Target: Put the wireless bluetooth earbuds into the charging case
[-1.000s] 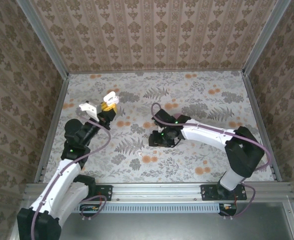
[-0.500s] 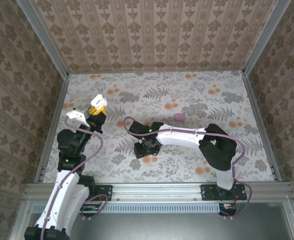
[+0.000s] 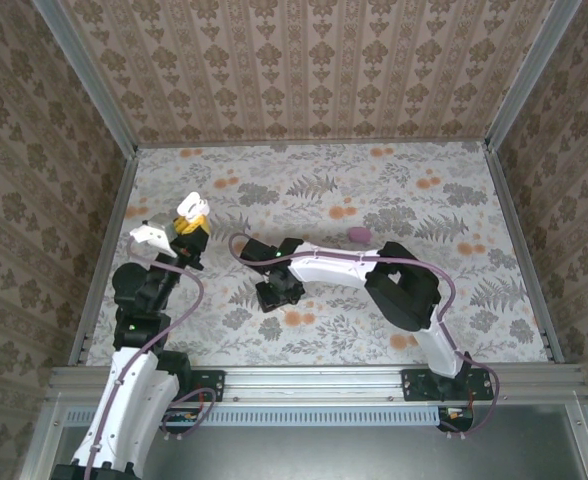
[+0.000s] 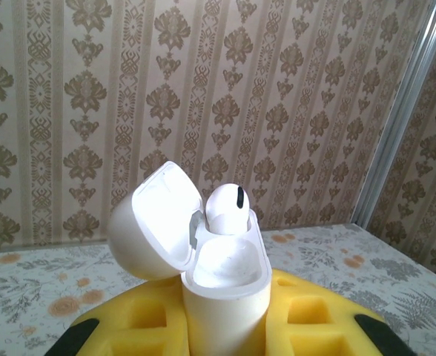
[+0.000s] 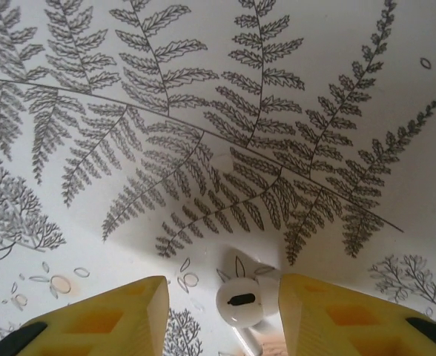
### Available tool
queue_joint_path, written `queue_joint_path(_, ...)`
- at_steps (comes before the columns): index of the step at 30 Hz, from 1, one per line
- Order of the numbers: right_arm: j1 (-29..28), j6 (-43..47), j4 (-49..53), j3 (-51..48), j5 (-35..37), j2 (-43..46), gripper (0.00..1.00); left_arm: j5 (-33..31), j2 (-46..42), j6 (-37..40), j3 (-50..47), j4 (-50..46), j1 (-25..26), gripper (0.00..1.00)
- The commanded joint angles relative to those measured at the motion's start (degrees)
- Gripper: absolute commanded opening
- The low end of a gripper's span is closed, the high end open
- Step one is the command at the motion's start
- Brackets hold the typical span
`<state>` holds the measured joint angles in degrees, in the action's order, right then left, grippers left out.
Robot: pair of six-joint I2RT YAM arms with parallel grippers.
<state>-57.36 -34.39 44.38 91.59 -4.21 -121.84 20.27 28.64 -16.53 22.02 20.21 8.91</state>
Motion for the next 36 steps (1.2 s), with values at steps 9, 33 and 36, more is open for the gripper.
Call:
queue_joint_path(9, 0.26, 1.61, 6.03, 2.98, 3.85, -2.42, 0.42, -0.8, 0.3, 1.77, 1.36, 0.23, -0.51, 0.15)
queue_joint_path(33, 12.23, -5.77, -8.43, -27.46, 3.25, 18.05, 0.31, 3.17, 7.25, -1.3, 3.28, 6.44, 0.65, 0.16)
queue_joint_path(36, 14.65, -5.82, -9.74, -31.05, 2.23, 21.42, 0.36, 3.2, 9.46, -1.15, 3.7, 7.82, 2.48, 0.16)
